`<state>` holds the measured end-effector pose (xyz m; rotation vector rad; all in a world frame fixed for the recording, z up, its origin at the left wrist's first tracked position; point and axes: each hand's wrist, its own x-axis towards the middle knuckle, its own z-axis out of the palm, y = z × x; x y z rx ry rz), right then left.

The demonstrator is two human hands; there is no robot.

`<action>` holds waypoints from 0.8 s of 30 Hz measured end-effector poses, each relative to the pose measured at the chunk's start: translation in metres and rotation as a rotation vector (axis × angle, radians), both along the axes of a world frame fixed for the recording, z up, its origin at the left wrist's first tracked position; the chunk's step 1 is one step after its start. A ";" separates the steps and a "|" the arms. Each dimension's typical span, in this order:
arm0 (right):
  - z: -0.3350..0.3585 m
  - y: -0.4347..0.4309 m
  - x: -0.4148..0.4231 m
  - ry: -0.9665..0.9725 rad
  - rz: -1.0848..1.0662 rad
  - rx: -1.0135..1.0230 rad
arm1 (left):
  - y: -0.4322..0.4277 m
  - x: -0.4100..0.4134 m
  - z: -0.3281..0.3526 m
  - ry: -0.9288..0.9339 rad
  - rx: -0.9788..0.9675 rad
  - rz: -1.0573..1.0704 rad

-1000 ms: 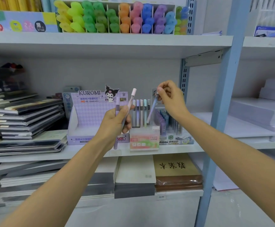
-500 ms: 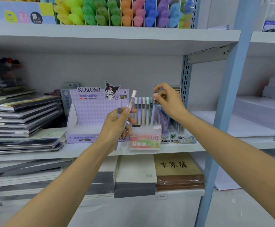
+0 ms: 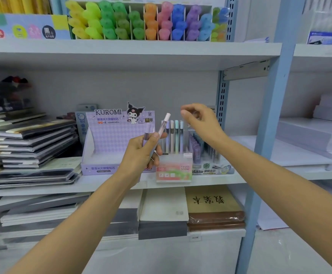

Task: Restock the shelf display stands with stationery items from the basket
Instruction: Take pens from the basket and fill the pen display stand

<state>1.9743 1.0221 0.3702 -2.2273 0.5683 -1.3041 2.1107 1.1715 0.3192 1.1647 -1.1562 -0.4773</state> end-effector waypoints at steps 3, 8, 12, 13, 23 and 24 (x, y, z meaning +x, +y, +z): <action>0.006 0.021 -0.002 -0.020 0.370 0.230 | 0.001 -0.006 0.003 -0.016 0.001 -0.022; 0.010 0.036 -0.003 -0.068 0.470 0.265 | 0.007 -0.011 0.011 0.001 0.079 -0.078; 0.018 0.033 -0.008 -0.297 0.421 0.374 | 0.011 -0.001 0.012 -0.030 0.174 -0.040; 0.019 0.031 -0.010 -0.345 0.387 0.389 | 0.011 0.002 0.012 -0.005 0.176 -0.036; -0.002 0.014 -0.001 -0.177 0.103 0.197 | 0.006 0.016 0.004 0.118 0.081 0.019; -0.004 0.014 0.002 -0.156 0.097 0.178 | 0.008 0.016 0.002 0.087 0.074 0.003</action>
